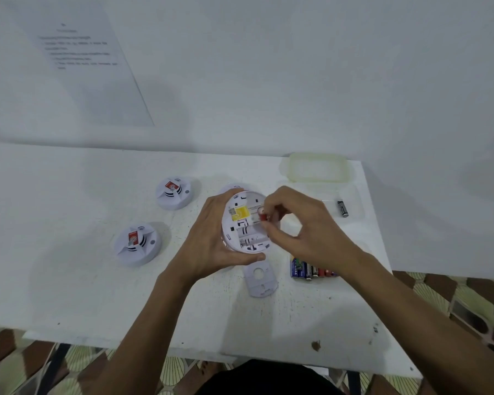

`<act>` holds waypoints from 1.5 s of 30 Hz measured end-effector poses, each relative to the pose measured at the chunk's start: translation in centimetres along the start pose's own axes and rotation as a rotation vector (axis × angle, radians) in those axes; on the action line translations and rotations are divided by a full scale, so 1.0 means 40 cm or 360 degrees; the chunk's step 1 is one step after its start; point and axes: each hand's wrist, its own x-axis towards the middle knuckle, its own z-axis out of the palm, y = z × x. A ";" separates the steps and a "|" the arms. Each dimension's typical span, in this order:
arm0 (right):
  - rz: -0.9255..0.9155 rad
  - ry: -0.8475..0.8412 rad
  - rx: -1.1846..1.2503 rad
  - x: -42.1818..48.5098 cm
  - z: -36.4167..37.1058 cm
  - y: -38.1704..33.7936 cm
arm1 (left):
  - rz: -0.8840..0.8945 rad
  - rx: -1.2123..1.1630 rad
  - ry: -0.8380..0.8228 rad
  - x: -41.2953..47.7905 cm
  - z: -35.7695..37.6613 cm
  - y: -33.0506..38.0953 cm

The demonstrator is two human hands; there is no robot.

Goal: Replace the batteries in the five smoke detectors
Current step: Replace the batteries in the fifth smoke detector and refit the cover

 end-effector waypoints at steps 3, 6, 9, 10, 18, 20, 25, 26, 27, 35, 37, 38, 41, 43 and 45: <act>0.0266 0.0206 0.0279 -0.031 -0.017 0.005 | -0.0028 0.0032 0.0019 -0.009 -0.001 0.003; 0.0511 0.0288 0.0357 -0.077 -0.029 0.032 | -0.0084 0.0023 0.0032 -0.006 0.004 -0.001; 0.0825 0.0286 0.0336 -0.125 -0.025 0.079 | -0.0101 0.0028 0.0045 -0.003 0.009 -0.009; 0.0928 0.0265 0.0281 -0.141 -0.021 0.098 | -0.0109 0.0041 0.0046 -0.001 0.012 -0.012; 0.1340 0.0067 -0.0076 -0.205 0.025 0.195 | -0.0180 0.0078 0.0003 0.007 0.027 -0.028; 0.1326 0.0038 -0.0143 -0.209 0.038 0.203 | -0.0197 0.0070 -0.0005 0.007 0.030 -0.030; 0.1319 -0.0008 -0.0162 -0.215 0.047 0.219 | -0.0190 0.0088 0.0004 0.006 0.026 -0.033; 0.1306 0.0007 -0.0163 -0.213 0.042 0.219 | -0.0185 0.0094 0.0010 0.006 0.024 -0.032; 0.1287 0.0034 -0.0166 -0.207 0.034 0.220 | -0.0179 0.0097 0.0016 0.006 0.023 -0.033; 0.1126 0.0274 -0.0374 -0.091 -0.057 0.263 | -0.0125 0.0126 0.0077 0.026 0.016 -0.018; 0.1127 0.0226 -0.0520 -0.059 -0.071 0.303 | -0.0113 0.0129 0.0076 0.033 0.016 -0.019; 0.1148 0.0189 -0.0575 -0.045 -0.075 0.325 | -0.0108 0.0131 0.0070 0.035 0.017 -0.021; 0.1243 0.0051 -0.0693 -0.007 -0.078 0.391 | -0.0121 0.0160 0.0063 0.040 0.019 -0.032; 0.1328 -0.0064 -0.0711 0.011 -0.076 0.426 | -0.0098 0.0179 0.0068 0.043 0.020 -0.037; 0.1384 -0.0197 -0.0736 0.021 -0.070 0.454 | -0.0065 0.0177 0.0073 0.045 0.018 -0.040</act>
